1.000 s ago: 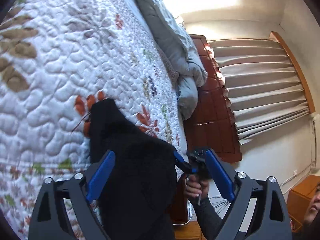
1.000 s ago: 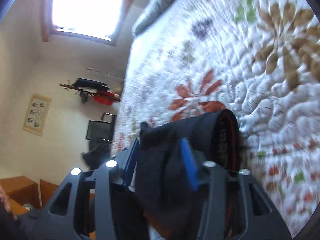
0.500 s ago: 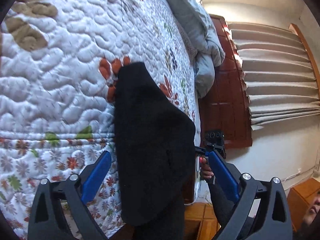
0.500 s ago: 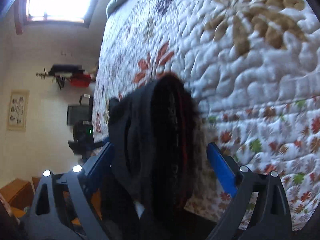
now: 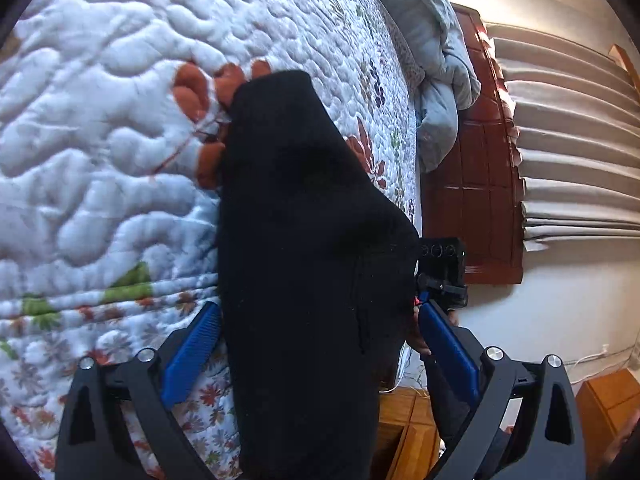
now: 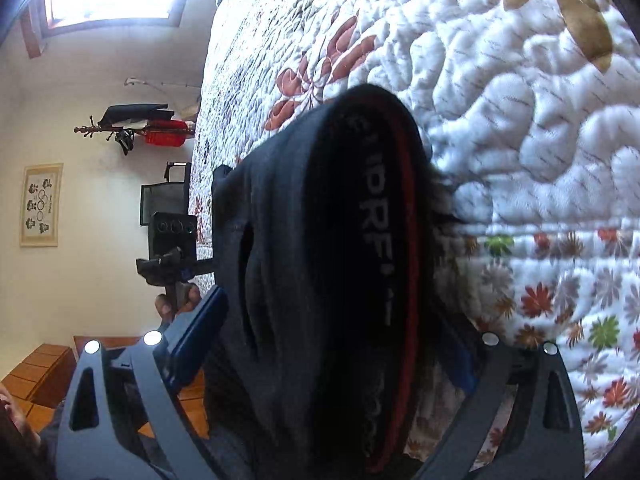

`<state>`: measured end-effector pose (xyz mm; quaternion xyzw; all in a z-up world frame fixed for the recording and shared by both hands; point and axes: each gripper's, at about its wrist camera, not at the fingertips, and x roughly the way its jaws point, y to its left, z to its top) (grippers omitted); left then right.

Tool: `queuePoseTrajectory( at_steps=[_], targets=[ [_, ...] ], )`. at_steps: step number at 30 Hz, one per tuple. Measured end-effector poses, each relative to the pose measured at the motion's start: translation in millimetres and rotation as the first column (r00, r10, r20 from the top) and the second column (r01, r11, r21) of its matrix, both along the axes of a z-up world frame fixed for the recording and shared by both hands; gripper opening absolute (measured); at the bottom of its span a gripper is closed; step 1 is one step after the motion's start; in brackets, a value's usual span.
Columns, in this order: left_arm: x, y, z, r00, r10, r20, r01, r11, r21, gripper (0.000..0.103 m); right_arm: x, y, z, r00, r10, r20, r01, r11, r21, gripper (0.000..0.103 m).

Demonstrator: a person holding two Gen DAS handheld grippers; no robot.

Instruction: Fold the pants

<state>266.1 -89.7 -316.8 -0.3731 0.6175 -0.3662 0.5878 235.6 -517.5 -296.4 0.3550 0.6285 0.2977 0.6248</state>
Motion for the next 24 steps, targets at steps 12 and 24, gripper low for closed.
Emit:
queuePoseTrajectory(
  at_steps=[12, 24],
  targets=[
    [-14, -20, 7, 0.997, -0.043, 0.067, 0.027, 0.976, 0.214, 0.053, -2, 43, 15, 0.995, 0.069, 0.075, -0.06, 0.992, -0.114, 0.055],
    [-24, -23, 51, 0.986, -0.04, 0.165, -0.004, 0.965, 0.26, 0.03, -11, 56, 53, 0.983, 0.063, 0.174, -0.043, 0.992, -0.116, 0.037]
  ],
)
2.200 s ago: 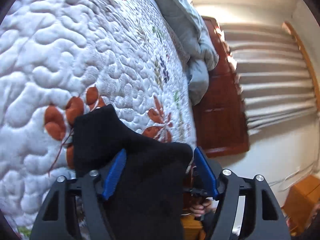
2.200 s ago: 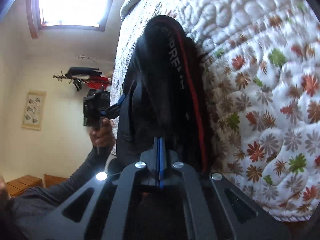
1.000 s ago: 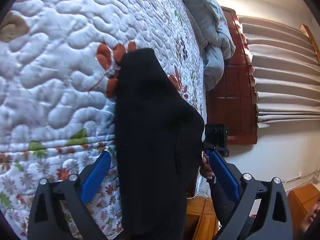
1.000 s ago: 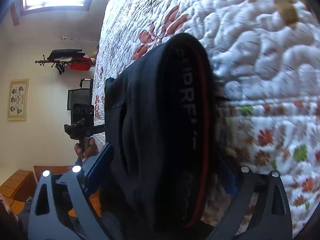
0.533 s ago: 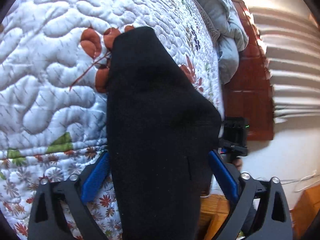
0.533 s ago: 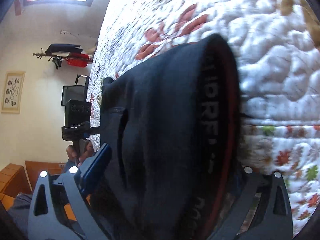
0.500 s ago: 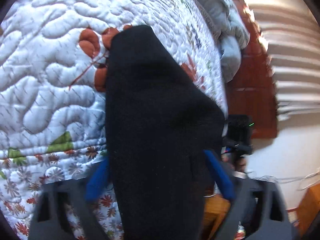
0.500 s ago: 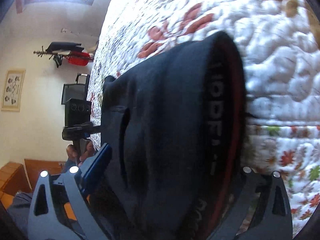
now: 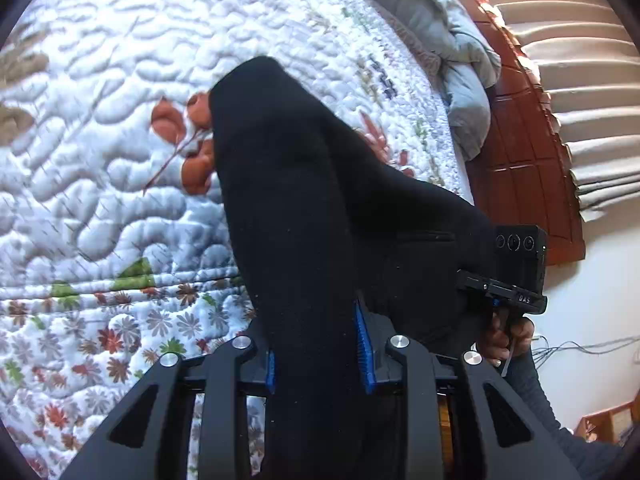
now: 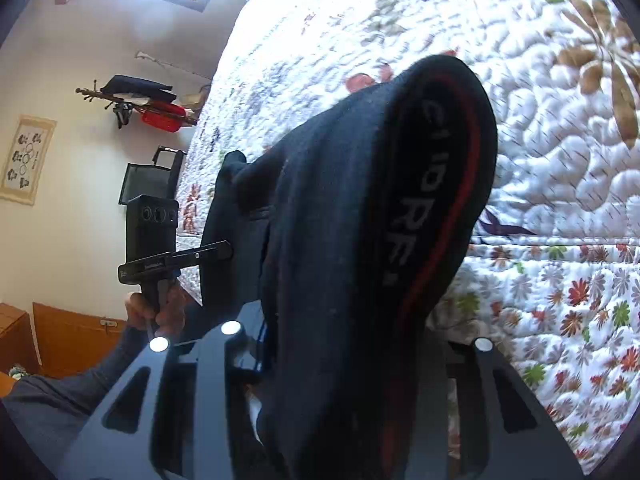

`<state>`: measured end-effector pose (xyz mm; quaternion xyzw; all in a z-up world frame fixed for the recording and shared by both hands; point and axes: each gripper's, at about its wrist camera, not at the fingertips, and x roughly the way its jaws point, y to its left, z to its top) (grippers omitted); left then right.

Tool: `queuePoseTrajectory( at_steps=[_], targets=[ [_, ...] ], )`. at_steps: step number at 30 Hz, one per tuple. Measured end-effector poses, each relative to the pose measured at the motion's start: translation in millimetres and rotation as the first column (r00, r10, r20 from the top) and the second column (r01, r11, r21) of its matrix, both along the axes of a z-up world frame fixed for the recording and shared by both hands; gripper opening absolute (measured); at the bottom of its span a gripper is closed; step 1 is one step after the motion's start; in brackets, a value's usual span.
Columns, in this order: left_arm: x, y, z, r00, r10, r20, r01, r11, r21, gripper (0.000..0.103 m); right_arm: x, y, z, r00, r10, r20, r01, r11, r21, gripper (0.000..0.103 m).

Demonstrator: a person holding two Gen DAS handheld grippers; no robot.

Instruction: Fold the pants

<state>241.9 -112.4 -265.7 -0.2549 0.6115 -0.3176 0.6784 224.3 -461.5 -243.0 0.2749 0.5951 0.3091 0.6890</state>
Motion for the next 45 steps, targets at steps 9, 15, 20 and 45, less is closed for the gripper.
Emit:
queuePoseTrajectory(
  at_steps=[9, 15, 20, 45],
  targets=[
    [7, 34, 55, 0.995, 0.024, 0.096, -0.028, 0.999, 0.045, 0.029, 22, 46, 38, 0.997, 0.049, 0.065, -0.05, 0.999, 0.015, 0.036],
    [32, 75, 84, 0.986, 0.061, 0.157, -0.077, 0.992, 0.098, 0.03, 65, 90, 49, 0.99, 0.103, 0.091, -0.106, 0.994, 0.022, 0.036],
    [65, 123, 90, 0.979, 0.105, 0.175, -0.129, 0.982, 0.135, 0.03, 110, 134, 43, 0.985, 0.144, 0.091, -0.147, 0.988, 0.035, 0.036],
    [100, 279, 63, 0.859, 0.391, 0.331, -0.469, 0.86, 0.2, 0.066, 232, 146, -4, 0.991, -0.081, 0.108, 0.085, 0.996, -0.032, 0.05]
  ],
)
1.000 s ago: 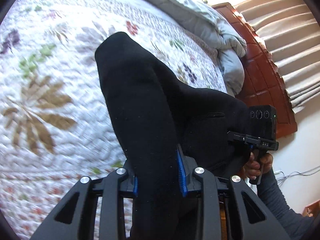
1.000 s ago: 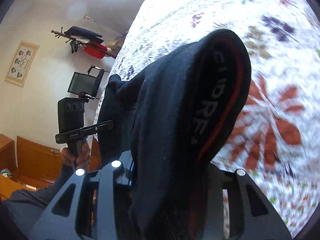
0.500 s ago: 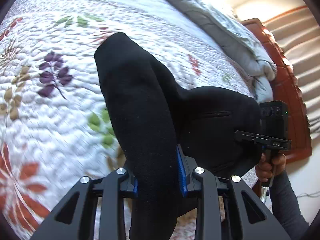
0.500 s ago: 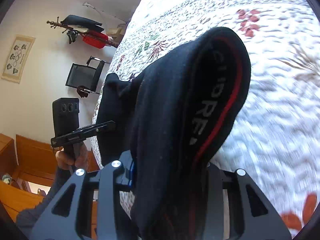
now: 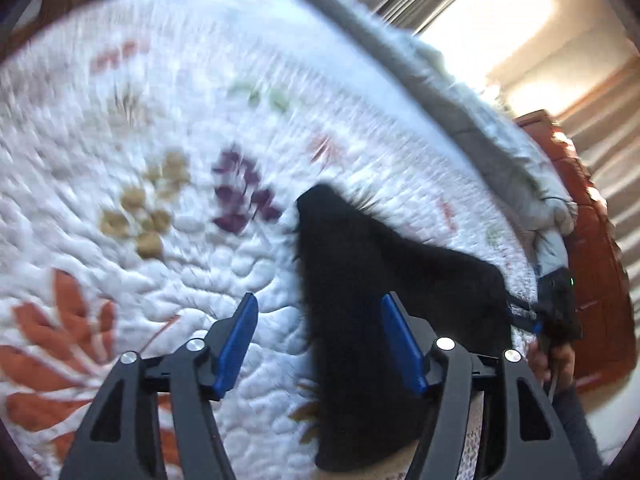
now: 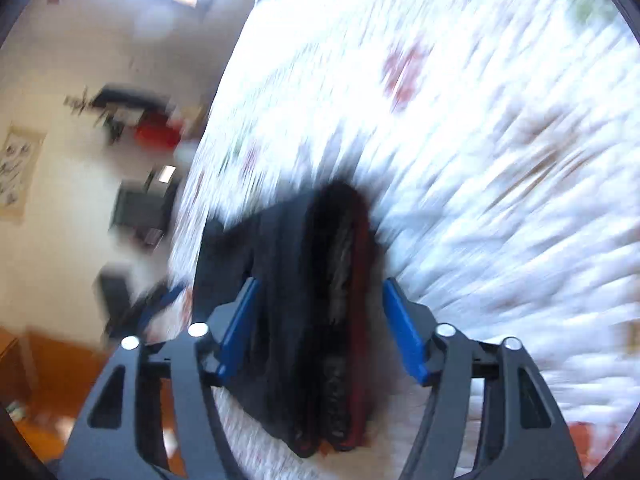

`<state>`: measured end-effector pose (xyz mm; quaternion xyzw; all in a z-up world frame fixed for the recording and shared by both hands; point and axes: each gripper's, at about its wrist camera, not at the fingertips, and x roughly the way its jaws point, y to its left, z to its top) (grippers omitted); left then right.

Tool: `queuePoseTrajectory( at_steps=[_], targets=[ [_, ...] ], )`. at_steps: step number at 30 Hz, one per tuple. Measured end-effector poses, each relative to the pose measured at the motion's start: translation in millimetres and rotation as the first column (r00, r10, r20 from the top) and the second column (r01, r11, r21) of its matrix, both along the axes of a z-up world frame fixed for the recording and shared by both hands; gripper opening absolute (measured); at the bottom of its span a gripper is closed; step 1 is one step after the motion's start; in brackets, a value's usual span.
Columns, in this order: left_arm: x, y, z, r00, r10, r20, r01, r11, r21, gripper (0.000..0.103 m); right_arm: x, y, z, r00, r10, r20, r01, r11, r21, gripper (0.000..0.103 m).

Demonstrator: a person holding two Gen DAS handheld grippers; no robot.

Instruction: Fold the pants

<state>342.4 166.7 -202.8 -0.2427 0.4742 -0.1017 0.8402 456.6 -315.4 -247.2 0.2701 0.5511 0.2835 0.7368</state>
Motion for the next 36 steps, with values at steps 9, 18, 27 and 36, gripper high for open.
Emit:
queuePoseTrajectory(
  at_steps=[9, 18, 27, 36],
  targets=[
    [-33, -93, -15, 0.967, -0.251, 0.037, 0.253, 0.961, -0.109, 0.072, 37, 67, -9, 0.995, 0.082, -0.053, -0.074, 0.988, 0.132, 0.021],
    [-33, -89, -48, 0.978, -0.211, -0.008, 0.204, 0.955, -0.215, 0.076, 17, 27, -9, 0.999, 0.036, -0.027, -0.03, 0.978, 0.207, 0.027],
    [-45, -86, -40, 0.984, -0.175, -0.017, 0.166, 0.959, -0.229, 0.092, -78, 19, -39, 0.991, 0.086, -0.098, -0.069, 0.983, 0.17, 0.002],
    [-155, -127, 79, 0.992, -0.09, 0.085, 0.06, 0.95, 0.307, 0.099, -196, 25, 103, 0.973, 0.001, 0.232, 0.067, 0.957, -0.282, 0.095]
  ],
)
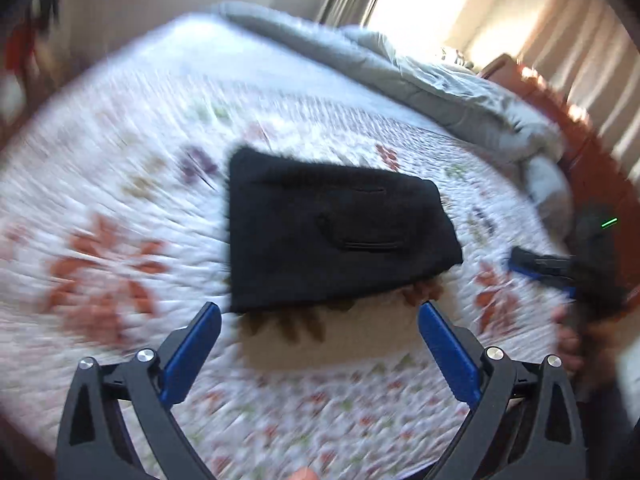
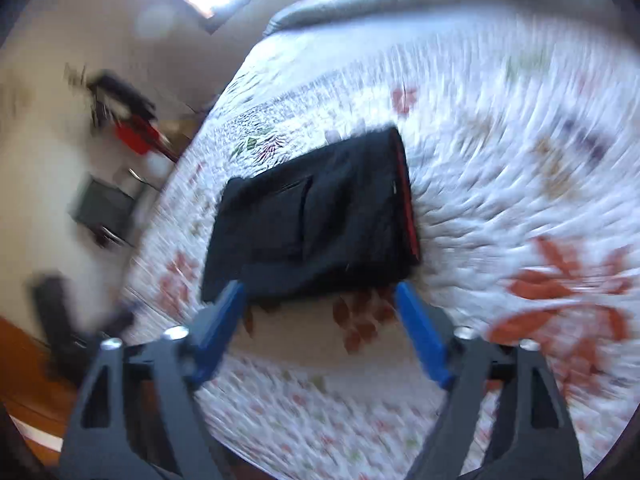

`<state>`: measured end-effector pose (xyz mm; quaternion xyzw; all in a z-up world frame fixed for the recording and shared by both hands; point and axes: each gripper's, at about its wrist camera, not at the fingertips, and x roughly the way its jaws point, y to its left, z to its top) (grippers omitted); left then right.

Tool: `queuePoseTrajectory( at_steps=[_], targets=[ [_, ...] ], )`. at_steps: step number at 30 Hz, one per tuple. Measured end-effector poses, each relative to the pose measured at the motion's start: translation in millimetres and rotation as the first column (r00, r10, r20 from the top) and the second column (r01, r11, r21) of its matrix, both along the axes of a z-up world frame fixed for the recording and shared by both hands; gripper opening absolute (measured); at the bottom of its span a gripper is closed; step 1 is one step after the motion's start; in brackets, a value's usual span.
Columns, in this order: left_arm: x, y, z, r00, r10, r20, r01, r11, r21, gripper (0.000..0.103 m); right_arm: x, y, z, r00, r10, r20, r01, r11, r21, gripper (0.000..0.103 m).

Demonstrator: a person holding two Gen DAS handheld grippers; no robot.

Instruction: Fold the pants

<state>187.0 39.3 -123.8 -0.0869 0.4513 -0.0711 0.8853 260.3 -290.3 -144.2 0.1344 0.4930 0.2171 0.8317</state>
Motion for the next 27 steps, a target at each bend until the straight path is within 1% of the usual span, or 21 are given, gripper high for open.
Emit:
queuePoseTrajectory(
  at_steps=[1, 2, 4, 6, 7, 8, 10, 12, 14, 15, 16, 19, 23, 27],
  targets=[
    [-18, -7, 13, 1.0, 0.008, 0.029, -0.009, 0.999, 0.044, 0.099, -27, 5, 21, 0.998, -0.016, 0.055, 0.02, 0.998, -0.065, 0.095],
    [-36, -14, 26, 0.998, 0.021, 0.054, -0.025, 0.997, 0.074, 0.099, -46, 11, 34, 0.996, -0.027, 0.086, 0.034, 0.995, -0.09, 0.099],
    [-74, -27, 49, 0.995, 0.056, 0.083, -0.067, 0.99, 0.125, 0.099, -90, 16, 61, 0.992, -0.061, 0.114, 0.074, 0.991, -0.114, 0.1],
    [-99, -34, 66, 0.989, 0.111, 0.101, -0.128, 0.975, 0.18, 0.099, -121, 22, 79, 0.984, -0.125, 0.123, 0.14, 0.983, -0.121, 0.1],
    [-112, -37, 75, 0.985, 0.128, 0.111, -0.148, 0.969, 0.197, 0.099, -127, 24, 87, 0.982, -0.139, 0.131, 0.155, 0.98, -0.126, 0.1],
    [-123, -39, 85, 0.983, 0.132, 0.125, -0.156, 0.967, 0.201, 0.099, -147, 27, 99, 0.978, -0.135, 0.159, 0.157, 0.978, -0.138, 0.1],
    [-146, -40, 104, 0.977, 0.153, 0.148, -0.183, 0.96, 0.211, 0.099, -175, 35, 121, 0.96, -0.122, 0.253, 0.174, 0.965, -0.198, 0.1],
    [-167, -36, 120, 0.972, 0.158, 0.172, -0.192, 0.959, 0.208, 0.099, -196, 42, 136, 0.949, -0.107, 0.296, 0.184, 0.951, -0.249, 0.1],
    [-185, -33, 133, 0.975, 0.145, 0.166, -0.175, 0.968, 0.181, 0.099, -215, 43, 152, 0.943, -0.114, 0.314, 0.197, 0.949, -0.247, 0.1],
    [-195, -30, 140, 0.978, 0.134, 0.161, -0.158, 0.976, 0.15, 0.099, -224, 44, 160, 0.939, -0.113, 0.323, 0.197, 0.95, -0.241, 0.1],
    [-203, -28, 145, 0.978, 0.132, 0.162, -0.153, 0.98, 0.126, 0.099, -235, 47, 168, 0.935, -0.114, 0.335, 0.207, 0.944, -0.256, 0.1],
    [-223, -27, 158, 0.976, 0.144, 0.16, -0.163, 0.981, 0.109, 0.099, -260, 55, 184, 0.924, -0.112, 0.365, 0.222, 0.936, -0.274, 0.1],
    [-243, -33, 170, 0.972, 0.143, 0.185, -0.165, 0.98, 0.113, 0.099, -284, 64, 194, 0.927, -0.091, 0.364, 0.204, 0.936, -0.285, 0.1],
    [-257, -39, 177, 0.968, 0.147, 0.204, -0.172, 0.979, 0.111, 0.099, -296, 67, 197, 0.928, -0.084, 0.364, 0.202, 0.932, -0.3, 0.1]
  ],
)
